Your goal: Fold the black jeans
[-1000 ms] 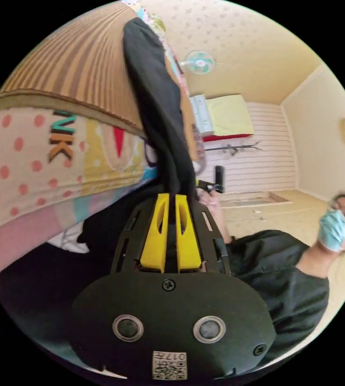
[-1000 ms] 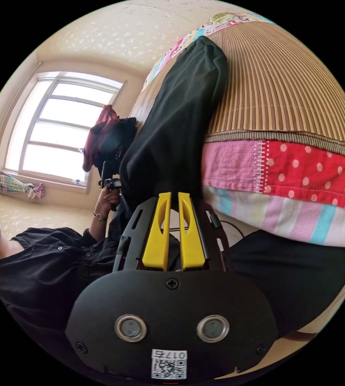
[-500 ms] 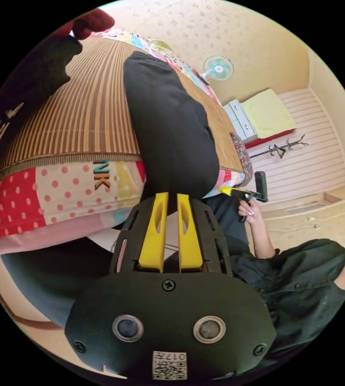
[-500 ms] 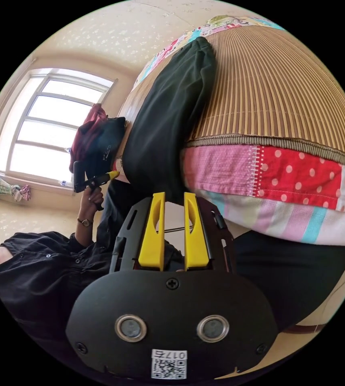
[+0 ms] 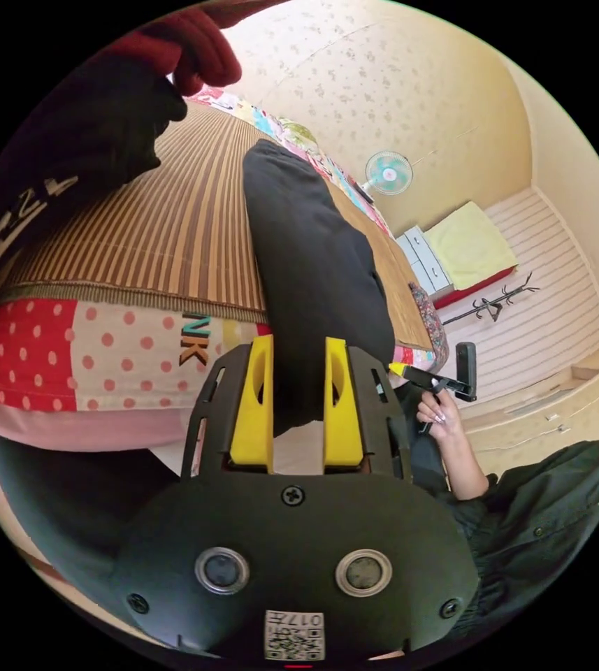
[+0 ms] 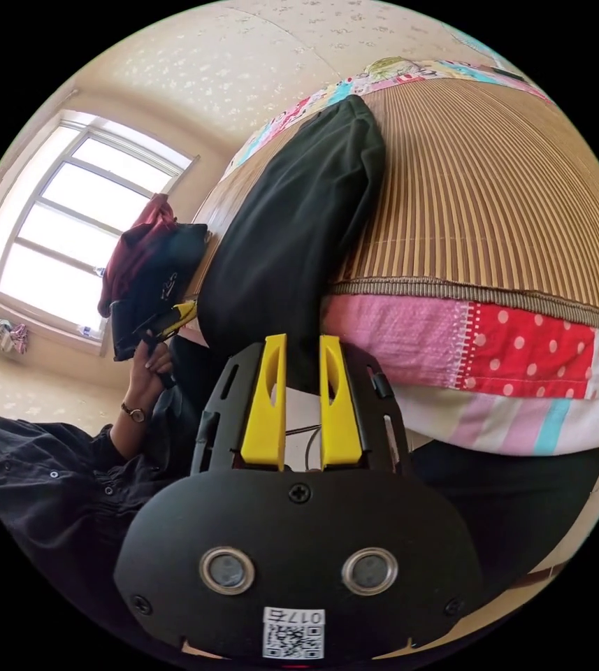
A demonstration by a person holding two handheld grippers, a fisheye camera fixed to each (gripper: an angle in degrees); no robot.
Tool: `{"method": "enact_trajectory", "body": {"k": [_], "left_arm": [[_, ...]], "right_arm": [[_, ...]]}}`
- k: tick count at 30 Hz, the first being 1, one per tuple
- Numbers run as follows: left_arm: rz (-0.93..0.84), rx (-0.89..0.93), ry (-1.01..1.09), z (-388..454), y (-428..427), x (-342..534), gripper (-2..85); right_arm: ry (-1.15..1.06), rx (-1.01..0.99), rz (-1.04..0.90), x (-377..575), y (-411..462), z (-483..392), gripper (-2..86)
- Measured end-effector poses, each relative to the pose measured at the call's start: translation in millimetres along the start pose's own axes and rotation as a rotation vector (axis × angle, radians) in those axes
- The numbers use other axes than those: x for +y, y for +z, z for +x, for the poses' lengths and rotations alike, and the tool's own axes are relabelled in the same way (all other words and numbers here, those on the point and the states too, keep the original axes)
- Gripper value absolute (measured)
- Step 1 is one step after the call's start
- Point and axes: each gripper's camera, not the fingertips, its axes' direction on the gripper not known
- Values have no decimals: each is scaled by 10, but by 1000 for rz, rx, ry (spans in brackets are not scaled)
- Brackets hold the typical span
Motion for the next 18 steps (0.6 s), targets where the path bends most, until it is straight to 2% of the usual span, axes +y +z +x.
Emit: {"method": "enact_trajectory", "body": {"k": [3,9,11,14,18], "left_arm": [[-9,-61,-57,22,-110,-18,59],[-17,33,28,456,-499,-294,4],[39,56,48,604,-671,-395,2],[152,182,146,838,-857,-591,5],[21,353,271,908,-515,-954,32]], "right_arm": [[-28,-22,62,79,-218,-78,29],[-79,-258,197,-14,-778,-170,19],[-134,-306,240,-82,-945,-185,18],[-128,-278,364,-147,-1228,-93,15],[32,-33,435,-248,-1290,178,14]]}}
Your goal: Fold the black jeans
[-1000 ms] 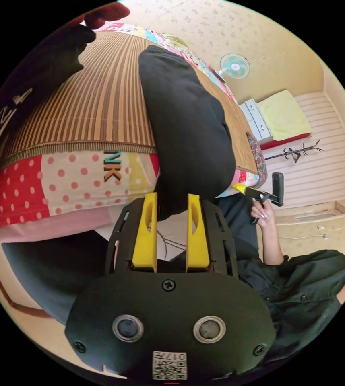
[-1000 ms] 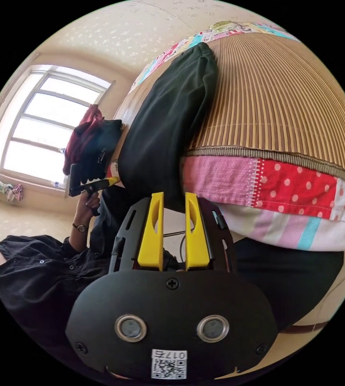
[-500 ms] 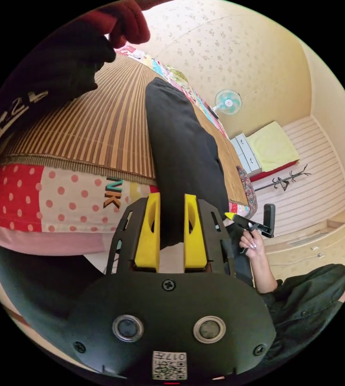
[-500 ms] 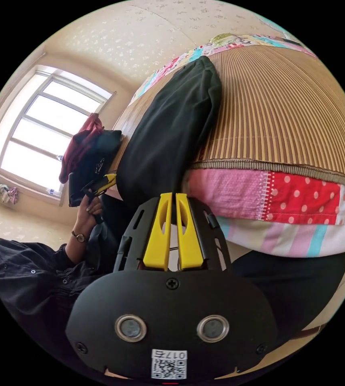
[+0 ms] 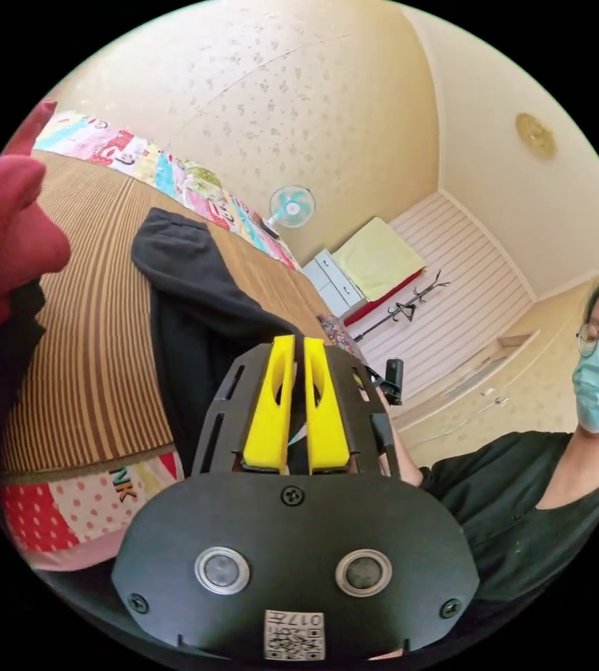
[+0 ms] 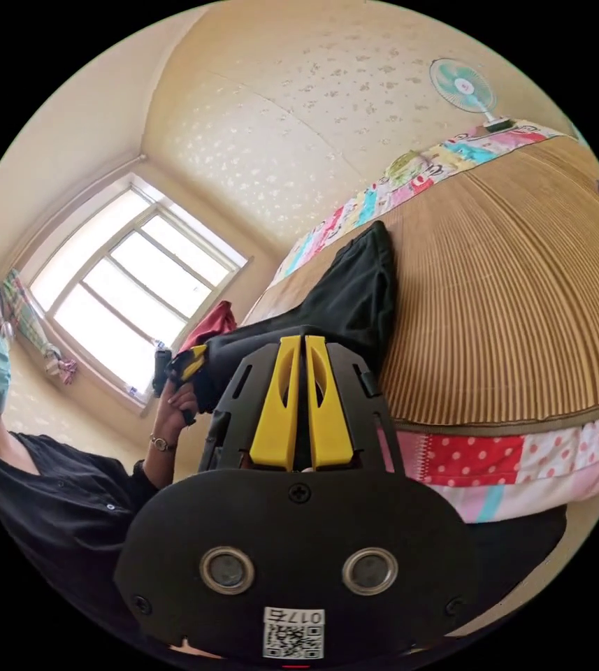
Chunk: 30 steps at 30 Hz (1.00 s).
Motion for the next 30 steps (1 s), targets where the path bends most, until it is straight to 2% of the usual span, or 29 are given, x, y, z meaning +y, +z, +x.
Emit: {"method": "enact_trajectory", "body": {"k": [3,7,10,13,16,17,22,26,30], "left_arm": [[-94,9,-24,-195,356,83,52],[-163,-125,-72,-297,624,393,110],[-191,-127,-70,-336,749,578,139],[-263,-121,-110,-412,939,687,118],[-296,41,-112,-419,1066,750,45],[-283,36,-127,-432,1041,766,39],[-167,-3,-98,-299,365,844,0],[-101,-138,-140,-310,-115,967,-4],[-176,-203,-277,-631,-74,1127,-4]], "right_arm": [[108,182,-72,1,246,205,13],[124,158,-102,90,363,290,13],[142,150,-110,130,398,351,13],[161,134,-111,132,421,393,13],[150,129,-122,124,413,351,12],[133,118,-124,125,395,325,12],[-226,-203,-221,325,88,-180,9],[-376,-308,-313,652,91,-509,7],[-255,-112,-458,770,523,-414,12]]}}
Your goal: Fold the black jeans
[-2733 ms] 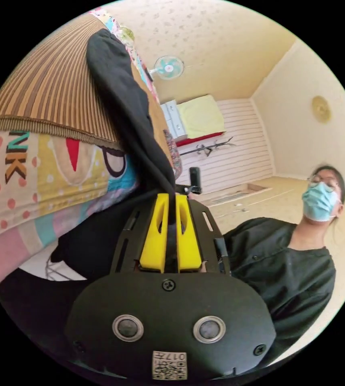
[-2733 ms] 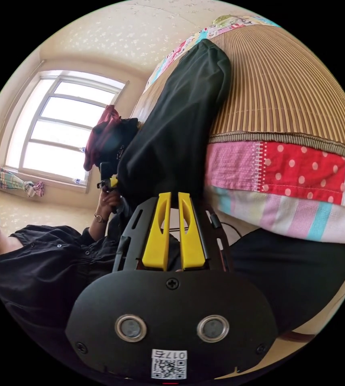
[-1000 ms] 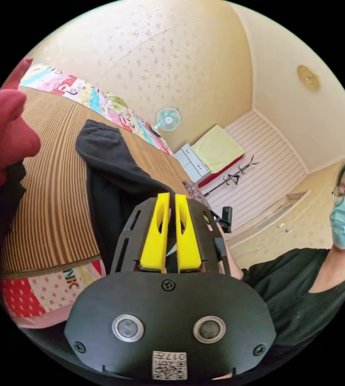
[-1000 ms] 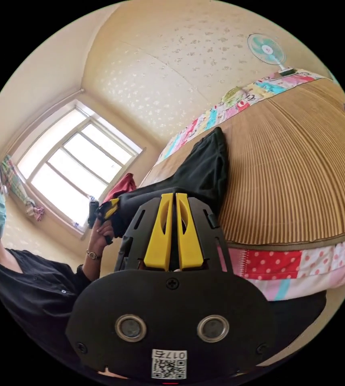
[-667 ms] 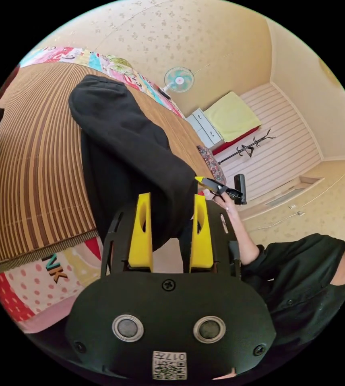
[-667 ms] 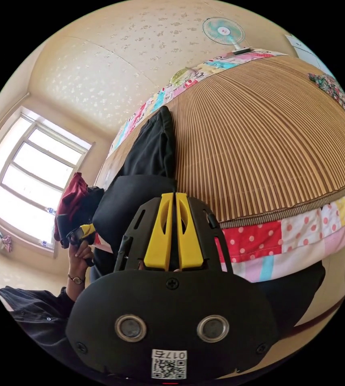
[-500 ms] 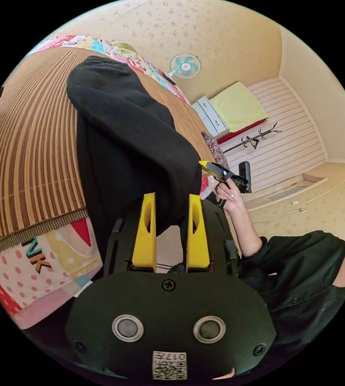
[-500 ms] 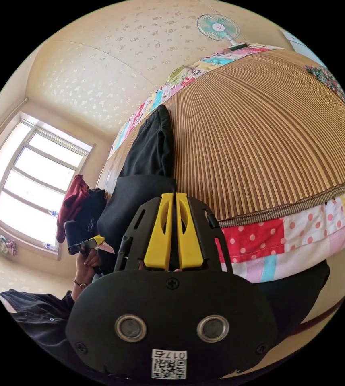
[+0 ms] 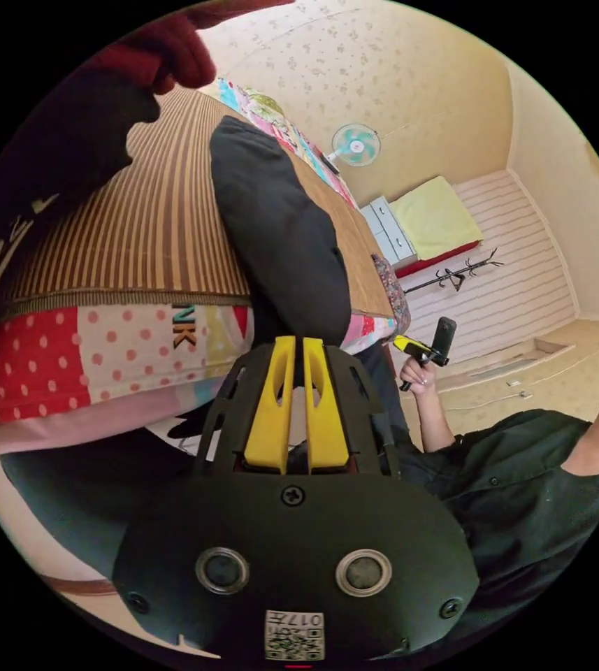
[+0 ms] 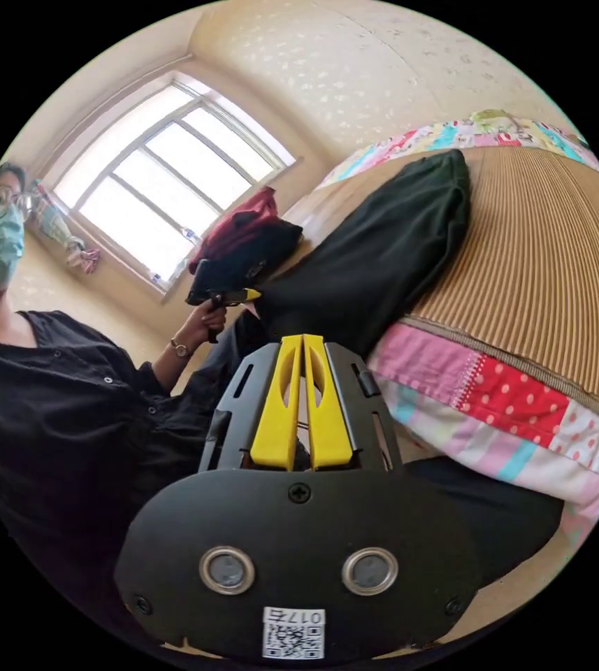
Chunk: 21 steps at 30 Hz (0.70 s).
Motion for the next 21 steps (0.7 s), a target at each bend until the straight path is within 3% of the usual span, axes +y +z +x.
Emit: {"method": "enact_trajectory", "body": {"k": [5,9,12,21], "left_arm": [[6,-7,-17,-54,95,33,-5],[3,-12,0,-24,102,-1,-5],[1,-16,8,-11,115,-17,-5],[16,0,16,-14,133,-9,-4]], "right_arm": [[46,79,78,-421,6,45,42],[7,258,137,-1143,-48,1,76],[-13,386,70,-1737,135,111,77],[274,469,16,-2646,776,713,86]]}}
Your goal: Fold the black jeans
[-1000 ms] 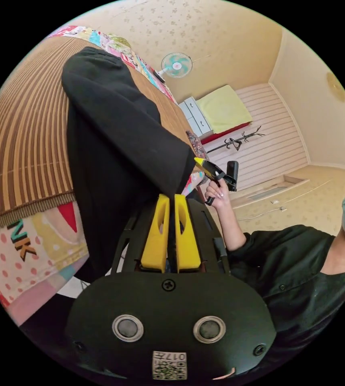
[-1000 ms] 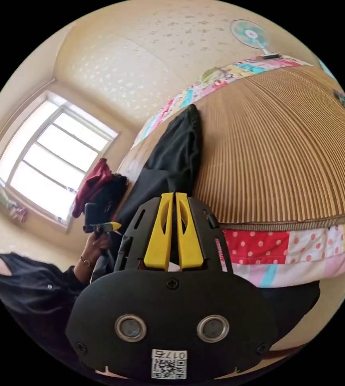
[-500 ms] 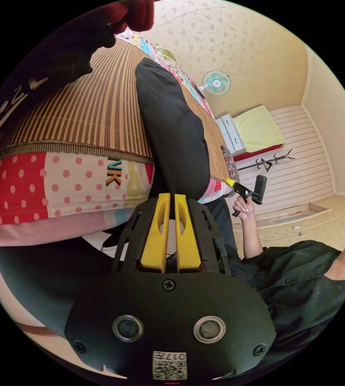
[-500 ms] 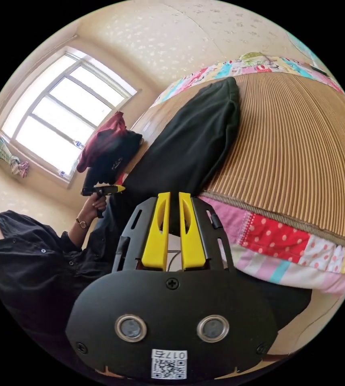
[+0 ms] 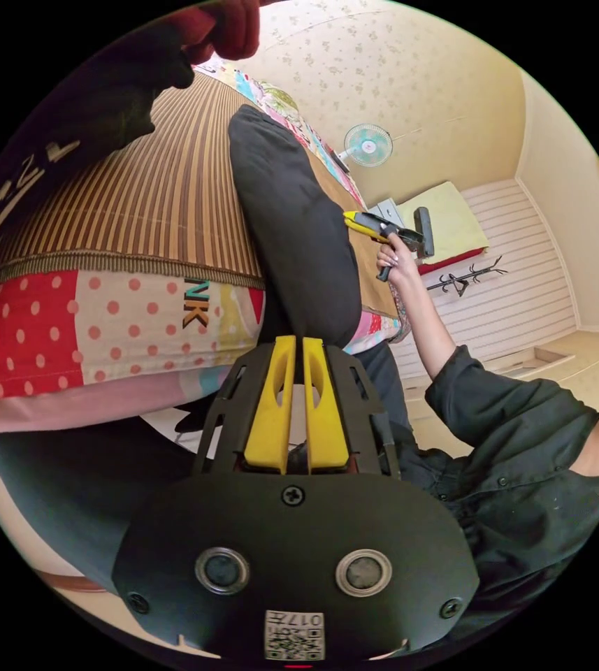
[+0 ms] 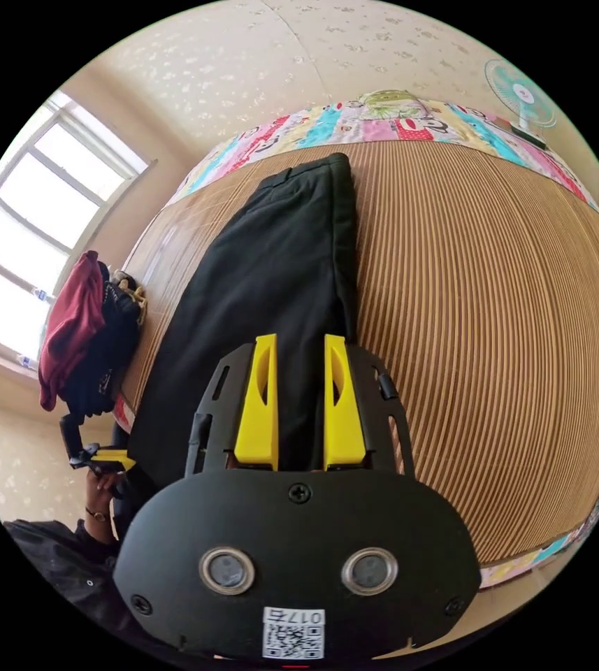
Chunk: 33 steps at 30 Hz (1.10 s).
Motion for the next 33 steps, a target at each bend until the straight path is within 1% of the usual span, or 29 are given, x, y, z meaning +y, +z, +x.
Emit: {"method": "enact_trajectory", "body": {"k": [5,7,9,13,15,17,19,21,24,26,29,31,33], "left_arm": [[-12,-21,16,55,4,-27,-4],[-24,-37,33,98,0,-49,-4],[-32,-46,42,127,-3,-64,-4],[-46,-81,61,206,2,-87,-4],[-53,-97,62,235,7,-96,-4],[-58,-109,59,257,10,-106,-3],[-65,-111,40,248,16,-118,-3],[-72,-98,14,210,18,-131,-3],[-83,-84,-3,186,-4,-151,-3],[-86,-98,-2,226,-43,-167,-3],[-25,-153,59,430,-195,-163,-1],[5,-136,127,540,-255,-155,-1],[-18,-95,109,470,-228,-173,-1]], "right_arm": [[43,131,66,34,37,-164,71],[61,208,127,92,-53,-272,98],[44,228,147,125,-94,-338,109],[-9,167,179,237,-63,-368,91],[-8,171,124,233,68,-336,90],[3,120,83,233,192,-281,88],[17,8,95,277,241,-214,71],[41,-6,122,307,247,-181,57],[46,16,99,269,311,-186,41],[16,3,133,271,222,-219,30],[10,-63,263,387,-113,-189,19],[90,-84,334,526,-259,-22,16],[160,-74,320,595,-185,143,16]]}}
